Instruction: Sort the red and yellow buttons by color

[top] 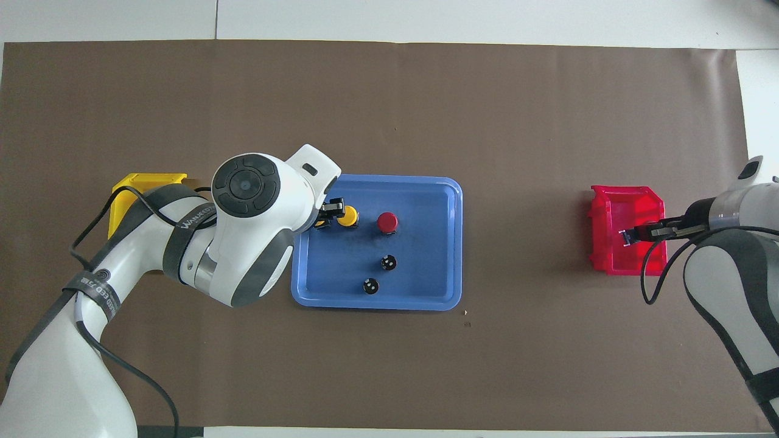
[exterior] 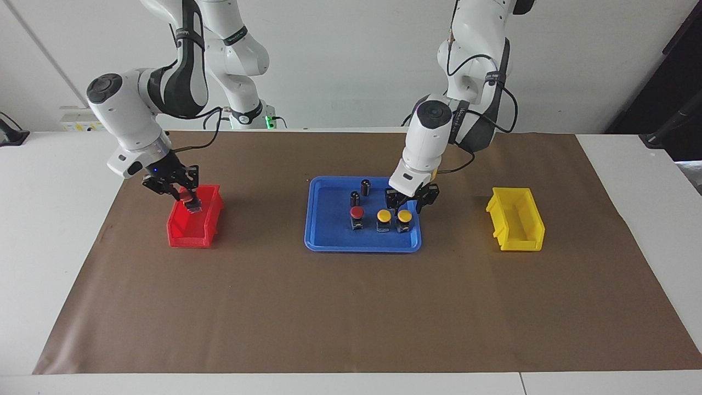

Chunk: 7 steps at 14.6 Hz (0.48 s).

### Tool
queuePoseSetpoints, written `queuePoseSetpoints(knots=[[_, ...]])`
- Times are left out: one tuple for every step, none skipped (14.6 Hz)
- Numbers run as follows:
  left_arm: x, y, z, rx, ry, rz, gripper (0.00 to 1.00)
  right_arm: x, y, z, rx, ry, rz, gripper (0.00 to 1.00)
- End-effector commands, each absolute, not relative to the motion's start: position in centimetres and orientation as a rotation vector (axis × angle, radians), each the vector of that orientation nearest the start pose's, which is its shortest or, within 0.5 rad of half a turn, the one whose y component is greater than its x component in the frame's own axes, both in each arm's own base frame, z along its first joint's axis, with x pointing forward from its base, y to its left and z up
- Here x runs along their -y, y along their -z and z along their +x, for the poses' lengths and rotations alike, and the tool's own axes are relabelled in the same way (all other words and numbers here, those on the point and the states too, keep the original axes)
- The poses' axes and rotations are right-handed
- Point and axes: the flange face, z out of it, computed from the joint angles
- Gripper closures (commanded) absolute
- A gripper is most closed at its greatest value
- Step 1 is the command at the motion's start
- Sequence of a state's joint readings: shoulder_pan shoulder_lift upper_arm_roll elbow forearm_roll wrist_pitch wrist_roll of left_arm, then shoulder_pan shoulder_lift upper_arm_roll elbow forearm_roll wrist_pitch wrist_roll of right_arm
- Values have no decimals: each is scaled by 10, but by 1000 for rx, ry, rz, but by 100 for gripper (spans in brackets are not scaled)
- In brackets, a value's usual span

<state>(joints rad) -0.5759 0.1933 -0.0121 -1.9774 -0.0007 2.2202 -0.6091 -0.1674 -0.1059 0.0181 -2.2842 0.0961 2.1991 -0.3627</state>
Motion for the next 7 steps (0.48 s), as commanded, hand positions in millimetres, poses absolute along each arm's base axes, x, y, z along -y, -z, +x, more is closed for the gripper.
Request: queuePoseSetpoints(knots=[[332, -373, 494, 47, 98, -3166, 32, 75, -382, 482, 262, 103, -3063, 87], [332, -365, 495, 49, 91, -3162, 32, 74, -375, 477, 263, 118, -3067, 87], [333, -363, 496, 52, 95, -3163, 32, 74, -369, 474, 261, 120, -3069, 87], [334, -359, 497, 64, 99, -3165, 32, 74, -365, 472, 262, 113, -3069, 87], [334, -355, 498, 63, 101, -3163, 32, 73, -360, 470, 263, 119, -3071, 86], [335, -354, 499, 65, 107, -3165, 32, 73, -359, 470, 265, 121, -3071, 86], [335, -354, 500, 68, 115, -3169, 37, 73, -358, 468, 264, 117, -3071, 85]])
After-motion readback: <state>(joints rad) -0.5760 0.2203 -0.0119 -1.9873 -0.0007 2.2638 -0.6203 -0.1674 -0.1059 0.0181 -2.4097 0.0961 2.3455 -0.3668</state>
